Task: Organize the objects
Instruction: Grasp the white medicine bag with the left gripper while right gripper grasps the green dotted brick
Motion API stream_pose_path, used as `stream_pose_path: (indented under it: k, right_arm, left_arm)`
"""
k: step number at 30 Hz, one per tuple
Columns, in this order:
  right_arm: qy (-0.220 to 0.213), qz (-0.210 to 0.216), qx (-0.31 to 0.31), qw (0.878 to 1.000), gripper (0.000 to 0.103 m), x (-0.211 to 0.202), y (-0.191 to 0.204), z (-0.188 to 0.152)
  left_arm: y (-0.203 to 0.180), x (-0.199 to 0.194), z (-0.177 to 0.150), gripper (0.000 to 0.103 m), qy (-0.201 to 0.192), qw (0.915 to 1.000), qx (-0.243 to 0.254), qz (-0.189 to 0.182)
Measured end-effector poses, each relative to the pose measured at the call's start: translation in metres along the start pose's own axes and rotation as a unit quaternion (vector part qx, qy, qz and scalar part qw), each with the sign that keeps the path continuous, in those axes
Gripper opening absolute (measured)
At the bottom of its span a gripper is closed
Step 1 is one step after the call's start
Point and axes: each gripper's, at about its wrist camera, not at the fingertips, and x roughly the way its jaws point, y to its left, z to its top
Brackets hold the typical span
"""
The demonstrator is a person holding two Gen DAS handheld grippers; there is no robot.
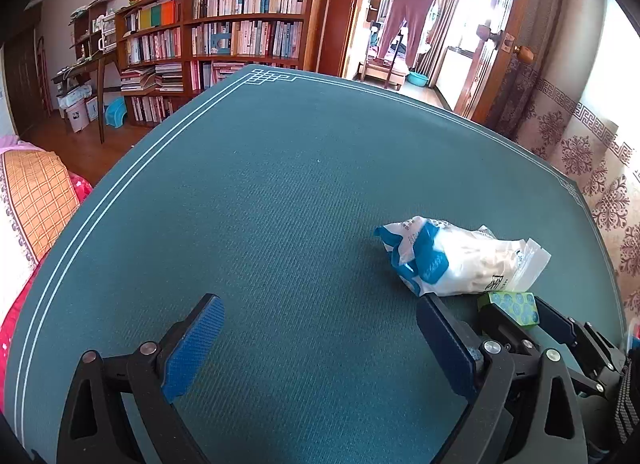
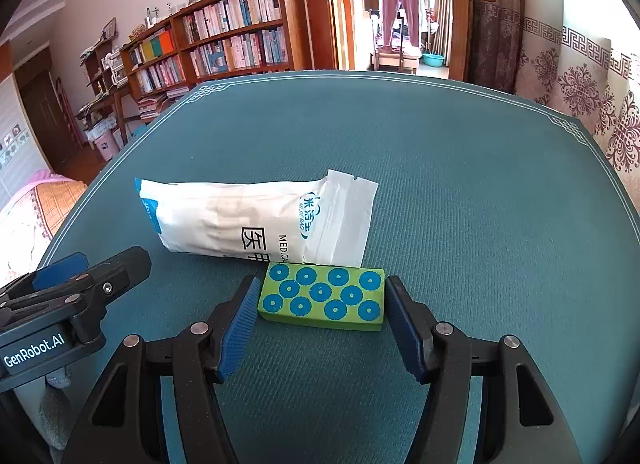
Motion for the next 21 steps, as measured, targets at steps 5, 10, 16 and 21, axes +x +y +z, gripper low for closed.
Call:
stream_pose_path:
  k: [5,10,16,21]
  right_arm:
    - [-0.005,0.003,0.021,1.000,0.064,-0.002,-0.008,-0.001]
    - [-0.007,0.000,0.031,0.999,0.064,-0.003,-0.013,0.000]
    - [-0.011,-0.002,0.044,0.999,0.064,-0.006,-0.022,-0.003]
    - [-0.016,-0.002,0.058,0.998,0.064,-0.013,-0.033,-0.009]
  left_arm:
    - [-0.002,0.001,-0.001,0.099,0.002,1.0000,0.004,-0.001]
    - [-0.004,0.001,-0.001,0.099,0.001,1.0000,0.008,-0.004]
    - [-0.009,0.000,-0.002,0.099,0.000,0.9998,0.018,-0.011]
    - [-0.014,-0.003,-0.004,0.099,-0.005,0.9993,0.031,-0.021]
